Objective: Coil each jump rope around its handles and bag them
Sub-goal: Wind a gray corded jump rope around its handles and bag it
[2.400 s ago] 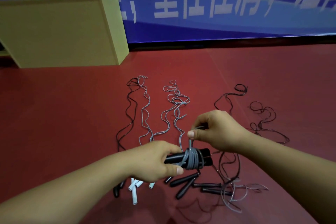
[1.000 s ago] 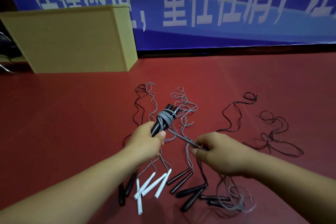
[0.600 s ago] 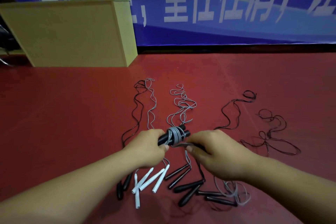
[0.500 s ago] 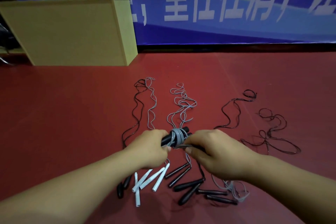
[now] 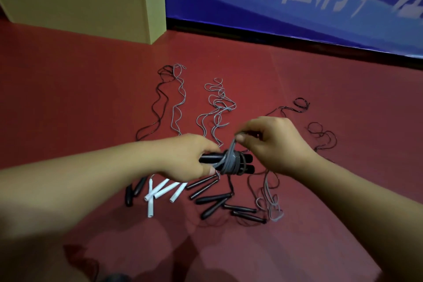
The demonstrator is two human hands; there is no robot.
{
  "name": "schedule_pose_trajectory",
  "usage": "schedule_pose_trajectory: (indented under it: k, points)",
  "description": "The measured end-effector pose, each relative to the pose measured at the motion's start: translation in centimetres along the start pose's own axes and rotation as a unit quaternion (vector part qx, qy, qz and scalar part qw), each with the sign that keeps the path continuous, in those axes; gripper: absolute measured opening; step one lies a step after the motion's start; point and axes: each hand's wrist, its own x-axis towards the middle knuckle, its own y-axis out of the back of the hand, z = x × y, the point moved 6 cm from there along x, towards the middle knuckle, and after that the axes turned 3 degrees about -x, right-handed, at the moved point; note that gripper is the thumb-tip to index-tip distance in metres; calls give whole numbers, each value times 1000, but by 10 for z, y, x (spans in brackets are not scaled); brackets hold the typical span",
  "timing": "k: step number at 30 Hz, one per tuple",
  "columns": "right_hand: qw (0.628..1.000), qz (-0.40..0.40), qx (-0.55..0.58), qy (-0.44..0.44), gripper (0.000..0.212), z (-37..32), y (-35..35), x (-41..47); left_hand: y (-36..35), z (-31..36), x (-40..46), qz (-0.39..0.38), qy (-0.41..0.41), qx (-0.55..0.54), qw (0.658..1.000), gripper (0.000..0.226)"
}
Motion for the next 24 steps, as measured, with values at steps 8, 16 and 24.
schedule_pose_trajectory:
  k: [8, 16, 24]
  points:
    - [927, -54, 346, -139, 17, 16, -6, 1, -3, 5, -7, -55, -53, -53, 996, 20]
    - [873, -114, 454, -137, 11, 18, -12, -6, 0, 31, -22, -121, -119, -363, 916, 7]
    - [864, -125, 449, -192, 27, 3, -27, -10, 21, 17, -12, 60, -66, -506, 858, 24]
